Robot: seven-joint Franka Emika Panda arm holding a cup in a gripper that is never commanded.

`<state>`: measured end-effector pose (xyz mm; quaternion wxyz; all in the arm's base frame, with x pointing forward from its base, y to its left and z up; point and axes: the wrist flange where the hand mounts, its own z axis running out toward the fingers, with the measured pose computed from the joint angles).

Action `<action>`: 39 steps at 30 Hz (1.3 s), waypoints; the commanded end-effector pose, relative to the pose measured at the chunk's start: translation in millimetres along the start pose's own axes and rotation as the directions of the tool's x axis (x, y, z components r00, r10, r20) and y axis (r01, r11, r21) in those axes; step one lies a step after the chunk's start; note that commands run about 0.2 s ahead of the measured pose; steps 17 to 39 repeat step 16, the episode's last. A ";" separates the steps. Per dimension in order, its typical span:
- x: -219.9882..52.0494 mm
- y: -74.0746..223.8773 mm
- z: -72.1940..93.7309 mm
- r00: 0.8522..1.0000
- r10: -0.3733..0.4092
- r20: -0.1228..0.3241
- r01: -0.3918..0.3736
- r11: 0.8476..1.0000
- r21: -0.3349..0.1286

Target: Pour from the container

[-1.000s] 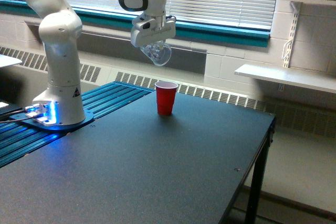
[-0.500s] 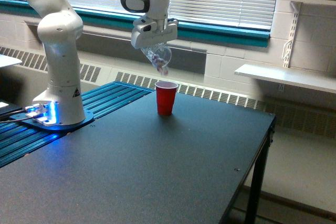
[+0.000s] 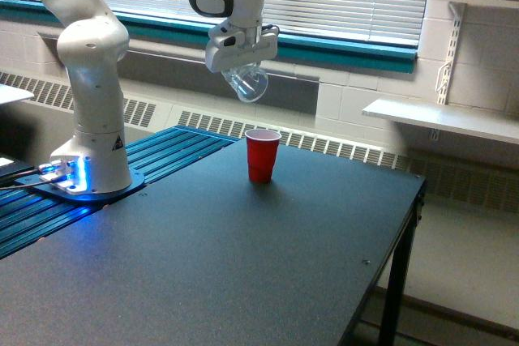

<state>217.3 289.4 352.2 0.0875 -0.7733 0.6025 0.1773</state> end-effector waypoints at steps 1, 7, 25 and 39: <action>-3.5 -1.2 1.4 1.000 -0.020 0.018 0.020 1.000 0.021; -5.2 -3.7 -2.8 1.000 -0.019 -0.005 0.020 0.999 0.043; 0.0 -4.7 -6.8 1.000 -0.021 -0.019 0.022 0.999 0.038; 0.0 -4.7 -6.8 1.000 -0.021 -0.019 0.022 0.999 0.038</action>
